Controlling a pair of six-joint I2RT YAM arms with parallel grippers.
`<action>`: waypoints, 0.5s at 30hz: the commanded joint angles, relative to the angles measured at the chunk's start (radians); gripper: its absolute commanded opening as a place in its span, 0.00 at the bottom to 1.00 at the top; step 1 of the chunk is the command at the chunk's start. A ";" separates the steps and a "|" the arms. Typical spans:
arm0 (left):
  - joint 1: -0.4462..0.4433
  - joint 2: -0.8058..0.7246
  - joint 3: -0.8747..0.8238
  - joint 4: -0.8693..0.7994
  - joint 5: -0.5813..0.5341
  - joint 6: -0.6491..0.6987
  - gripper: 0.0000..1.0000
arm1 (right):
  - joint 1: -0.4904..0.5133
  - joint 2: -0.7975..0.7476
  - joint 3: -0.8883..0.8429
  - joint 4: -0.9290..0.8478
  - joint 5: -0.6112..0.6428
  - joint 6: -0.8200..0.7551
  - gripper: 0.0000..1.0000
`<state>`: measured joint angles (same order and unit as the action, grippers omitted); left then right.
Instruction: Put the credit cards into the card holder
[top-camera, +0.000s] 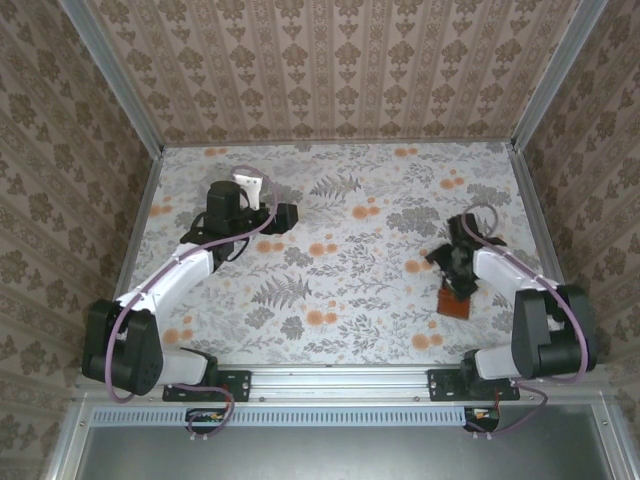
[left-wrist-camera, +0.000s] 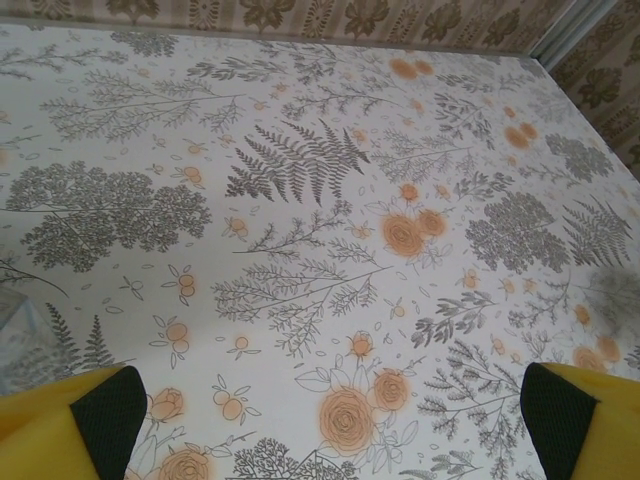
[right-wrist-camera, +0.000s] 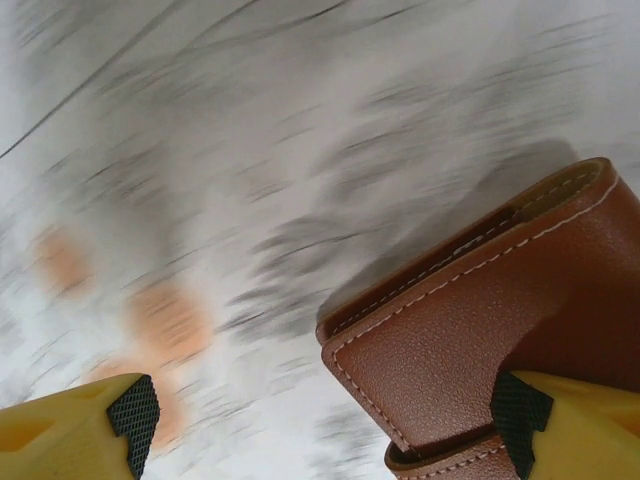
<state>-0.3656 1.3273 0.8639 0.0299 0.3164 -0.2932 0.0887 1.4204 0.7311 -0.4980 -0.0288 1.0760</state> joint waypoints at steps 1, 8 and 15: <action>-0.006 -0.006 0.027 0.000 -0.030 -0.015 1.00 | 0.162 0.151 0.041 0.221 -0.267 -0.053 0.89; -0.005 -0.021 0.025 -0.019 -0.077 -0.019 1.00 | 0.361 0.252 0.359 -0.072 -0.123 -0.400 0.79; -0.006 -0.028 0.009 -0.004 -0.125 -0.032 1.00 | 0.312 0.305 0.405 0.003 -0.140 -0.343 0.76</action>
<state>-0.3660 1.3201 0.8639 0.0296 0.2226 -0.2985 0.4023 1.6783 1.0794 -0.4675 -0.1833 0.7540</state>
